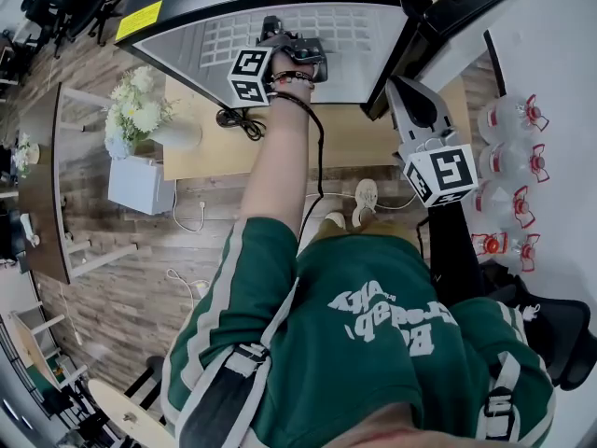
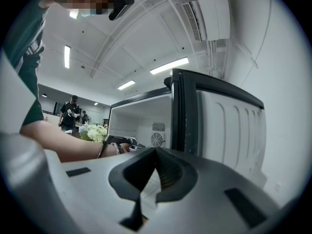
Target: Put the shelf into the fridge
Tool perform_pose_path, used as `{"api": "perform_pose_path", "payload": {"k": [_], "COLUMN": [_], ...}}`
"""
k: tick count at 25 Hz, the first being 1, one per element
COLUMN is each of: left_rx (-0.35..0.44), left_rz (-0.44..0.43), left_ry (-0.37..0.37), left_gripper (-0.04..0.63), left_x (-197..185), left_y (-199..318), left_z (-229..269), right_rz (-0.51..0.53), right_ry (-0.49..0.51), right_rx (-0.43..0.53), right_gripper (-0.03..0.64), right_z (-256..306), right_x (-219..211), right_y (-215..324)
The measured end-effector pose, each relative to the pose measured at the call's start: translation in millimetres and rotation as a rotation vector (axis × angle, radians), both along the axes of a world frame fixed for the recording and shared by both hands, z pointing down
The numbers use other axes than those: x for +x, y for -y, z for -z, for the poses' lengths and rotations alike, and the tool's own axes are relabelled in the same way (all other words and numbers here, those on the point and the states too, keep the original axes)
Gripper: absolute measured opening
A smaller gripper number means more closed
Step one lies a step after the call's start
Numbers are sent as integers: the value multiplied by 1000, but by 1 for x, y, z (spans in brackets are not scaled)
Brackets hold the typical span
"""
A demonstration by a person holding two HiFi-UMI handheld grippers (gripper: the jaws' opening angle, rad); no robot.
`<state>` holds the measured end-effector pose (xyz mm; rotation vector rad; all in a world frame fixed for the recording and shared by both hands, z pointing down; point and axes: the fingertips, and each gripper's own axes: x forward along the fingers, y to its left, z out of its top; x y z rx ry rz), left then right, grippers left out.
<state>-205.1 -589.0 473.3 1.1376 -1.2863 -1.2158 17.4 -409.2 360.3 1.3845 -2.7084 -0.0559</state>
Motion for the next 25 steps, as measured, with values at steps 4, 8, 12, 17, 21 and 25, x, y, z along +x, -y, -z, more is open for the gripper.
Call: {"api": "perform_pose_path", "payload": {"k": [4, 8, 12, 17, 21, 25], "left_rx": [19, 90, 110, 127, 139, 148], "left_rz": [9, 26, 12, -41, -74, -111], "left_ry": [-17, -45, -20, 5, 17, 47], "left_gripper": [50, 204, 227, 236, 241, 258], "left_x": [-1, -3, -5, 2, 5, 10], "left_y": [0, -5, -13, -28, -42, -59], "left_z": [2, 5, 5, 5, 9, 12], "right_rz": [-2, -6, -4, -5, -11, -24], "right_ry": [3, 9, 14, 21, 31, 36], "right_rx": [5, 11, 12, 19, 24, 24], "right_gripper": [3, 3, 3, 3, 3, 3], "right_z": [3, 5, 5, 9, 12, 14], "right_x": [1, 3, 0, -6, -9, -11], "right_y": [-2, -5, -10, -20, -30, -43]}}
